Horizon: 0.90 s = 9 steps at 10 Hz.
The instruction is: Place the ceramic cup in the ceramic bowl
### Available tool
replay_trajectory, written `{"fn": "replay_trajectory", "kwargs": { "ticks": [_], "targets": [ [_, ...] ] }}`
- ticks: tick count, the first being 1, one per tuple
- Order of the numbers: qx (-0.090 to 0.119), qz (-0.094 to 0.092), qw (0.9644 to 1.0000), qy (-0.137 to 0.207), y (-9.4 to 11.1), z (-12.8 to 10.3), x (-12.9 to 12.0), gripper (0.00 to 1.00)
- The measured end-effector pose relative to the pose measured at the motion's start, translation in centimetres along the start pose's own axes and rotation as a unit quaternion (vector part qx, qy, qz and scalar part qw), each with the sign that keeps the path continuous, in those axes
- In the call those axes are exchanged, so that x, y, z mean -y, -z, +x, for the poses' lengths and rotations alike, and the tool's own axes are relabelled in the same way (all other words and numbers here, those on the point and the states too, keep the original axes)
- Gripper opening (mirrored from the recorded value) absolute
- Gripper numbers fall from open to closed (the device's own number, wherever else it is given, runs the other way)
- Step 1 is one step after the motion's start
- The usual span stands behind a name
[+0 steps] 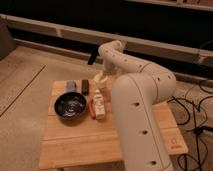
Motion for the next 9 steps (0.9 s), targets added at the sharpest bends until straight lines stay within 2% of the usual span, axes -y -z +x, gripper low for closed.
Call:
{"fn": "replay_trajectory", "kwargs": {
  "ticks": [2,3,6,8,9],
  "targets": [
    [-0.009,-0.001,1.0,0.001,-1.0,-0.6,0.1,0.65],
    [-0.016,-0.004,0.9999,0.005,-1.6,-0.8,0.0,0.59],
    [-0.019,-0.029,0.9991,0.025,-2.4,-1.3,-0.7,0.27],
    [-0.009,-0.041,0.9988,0.026,-1.8,-2.0,-0.8,0.07],
    [0.001,-0.049,0.9984,0.03,-0.9,-2.6,-1.2,0.0]
  ]
}}
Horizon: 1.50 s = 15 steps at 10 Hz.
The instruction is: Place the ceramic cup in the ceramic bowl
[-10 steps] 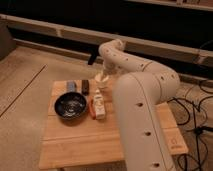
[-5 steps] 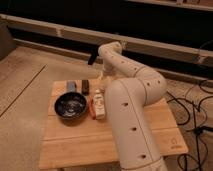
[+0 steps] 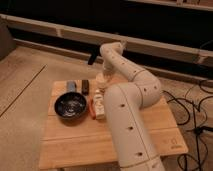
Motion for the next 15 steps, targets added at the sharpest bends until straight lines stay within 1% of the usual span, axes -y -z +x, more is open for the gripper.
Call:
{"fn": "replay_trajectory", "kwargs": {
  "ticks": [1,2,3,4,5,6,8,9,14,15],
  "targets": [
    [0.007,-0.004,0.9999,0.006,0.8,-0.3,-0.5,0.0],
    [0.021,-0.009,0.9996,0.017,2.1,-0.8,-1.4,0.0],
    [0.04,-0.016,0.9985,0.035,3.9,-1.3,-2.6,0.0],
    [0.061,-0.027,0.9964,0.053,5.9,-1.7,-4.1,0.0],
    [0.079,-0.041,0.9938,0.067,7.7,-1.9,-5.6,0.0],
    [0.099,-0.063,0.9891,0.089,9.8,-1.7,-8.1,0.0],
    [0.118,-0.098,0.9804,0.123,12.4,-0.3,-12.2,0.0],
    [0.123,-0.108,0.9777,0.132,13.1,0.2,-13.3,0.0],
    [0.123,-0.108,0.9773,0.135,13.0,0.3,-13.5,0.0],
    [0.124,-0.104,0.9741,0.158,13.2,0.6,-14.8,0.0]
  ]
}}
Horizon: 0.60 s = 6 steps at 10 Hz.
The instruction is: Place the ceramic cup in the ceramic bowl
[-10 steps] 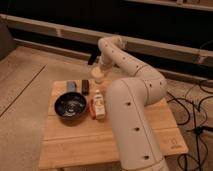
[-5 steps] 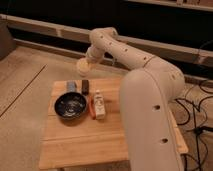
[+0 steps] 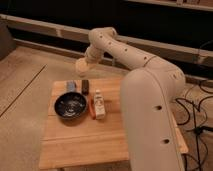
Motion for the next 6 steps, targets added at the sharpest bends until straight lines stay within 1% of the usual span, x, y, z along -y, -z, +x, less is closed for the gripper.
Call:
{"fn": "replay_trajectory", "kwargs": {
  "ticks": [1,2,3,4,5,6],
  "targets": [
    [-0.003,-0.003,0.9996,0.028,-0.4,-0.1,-2.1,0.0],
    [-0.009,-0.007,0.9981,0.06,-1.2,0.0,-5.0,0.0],
    [-0.016,-0.003,0.9964,0.084,-1.8,0.2,-6.5,0.0],
    [-0.029,0.001,0.9937,0.108,-2.7,1.1,-8.2,0.0],
    [-0.037,0.001,0.9921,0.12,-3.2,1.9,-9.1,0.0],
    [-0.044,0.004,0.991,0.126,-3.5,2.6,-9.3,0.0]
  ]
}}
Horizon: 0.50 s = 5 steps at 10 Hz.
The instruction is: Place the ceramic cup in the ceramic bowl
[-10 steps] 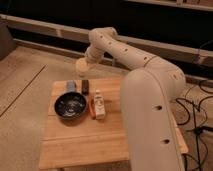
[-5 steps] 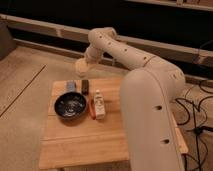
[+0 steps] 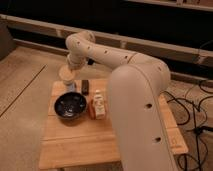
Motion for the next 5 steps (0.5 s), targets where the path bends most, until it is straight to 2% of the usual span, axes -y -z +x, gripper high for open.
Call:
{"fn": "replay_trajectory", "kwargs": {
  "ticks": [1,5],
  "targets": [
    [-0.009,-0.001,1.0,0.001,-0.6,0.8,-0.5,0.0],
    [-0.048,-0.025,0.9985,0.004,-3.1,3.4,-2.3,0.0]
  ]
}}
